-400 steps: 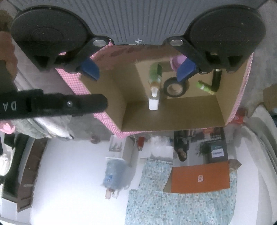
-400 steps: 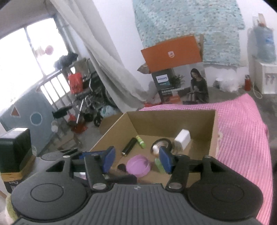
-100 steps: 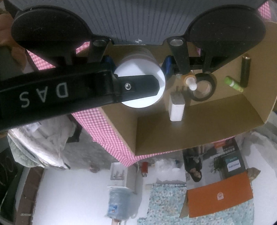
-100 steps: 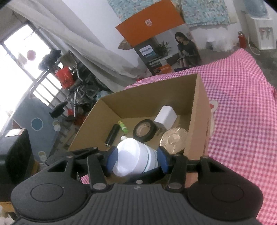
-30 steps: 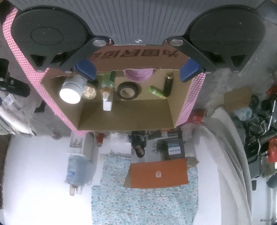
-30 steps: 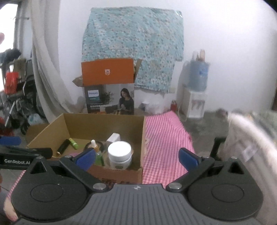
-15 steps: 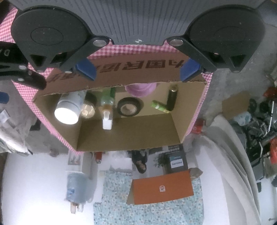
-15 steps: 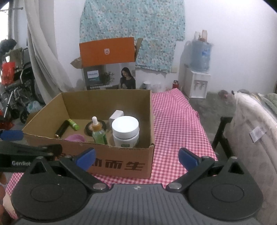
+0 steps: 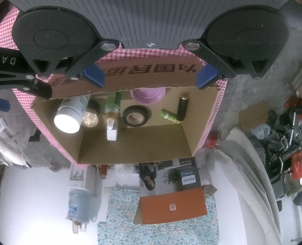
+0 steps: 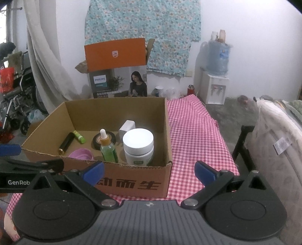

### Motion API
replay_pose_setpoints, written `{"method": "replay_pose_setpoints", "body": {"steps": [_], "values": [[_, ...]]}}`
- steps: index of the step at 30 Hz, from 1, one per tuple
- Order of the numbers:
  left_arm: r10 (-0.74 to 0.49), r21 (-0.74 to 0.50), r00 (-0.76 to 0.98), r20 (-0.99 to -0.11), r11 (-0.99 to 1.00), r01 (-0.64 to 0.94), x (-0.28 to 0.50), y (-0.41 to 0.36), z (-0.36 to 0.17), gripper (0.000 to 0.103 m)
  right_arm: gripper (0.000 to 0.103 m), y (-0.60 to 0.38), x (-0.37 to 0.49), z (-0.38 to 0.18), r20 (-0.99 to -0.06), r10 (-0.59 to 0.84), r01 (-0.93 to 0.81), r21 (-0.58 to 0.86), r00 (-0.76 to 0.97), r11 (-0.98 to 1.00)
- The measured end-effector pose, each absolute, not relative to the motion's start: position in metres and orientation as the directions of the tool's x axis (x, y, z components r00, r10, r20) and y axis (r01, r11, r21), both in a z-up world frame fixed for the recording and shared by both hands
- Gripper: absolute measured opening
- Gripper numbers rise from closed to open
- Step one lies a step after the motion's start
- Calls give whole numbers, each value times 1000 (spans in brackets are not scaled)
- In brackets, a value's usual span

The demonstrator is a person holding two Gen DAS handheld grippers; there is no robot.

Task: Organize rigid objects

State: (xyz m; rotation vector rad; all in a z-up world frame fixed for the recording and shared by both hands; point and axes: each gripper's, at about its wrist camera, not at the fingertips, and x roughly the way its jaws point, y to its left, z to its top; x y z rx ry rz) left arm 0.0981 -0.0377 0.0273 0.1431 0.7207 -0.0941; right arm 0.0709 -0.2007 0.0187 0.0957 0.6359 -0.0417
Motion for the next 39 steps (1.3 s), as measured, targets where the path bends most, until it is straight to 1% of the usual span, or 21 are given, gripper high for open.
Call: {"method": "replay_pose_setpoints", "body": {"steps": [9, 25, 39], "values": [[-46, 84, 741, -670, 987, 137, 100, -35, 27, 103, 103, -202, 70, 18, -606, -3, 80, 100, 795, 992], [-54, 66, 725, -686, 988, 136, 102, -38, 24, 103, 103, -200, 71, 16, -616, -13, 88, 93, 787, 992], [-53, 65, 731, -681, 989, 133, 101, -35, 23, 103, 103, -200, 72, 15, -618, -13, 86, 89, 786, 992]]}}
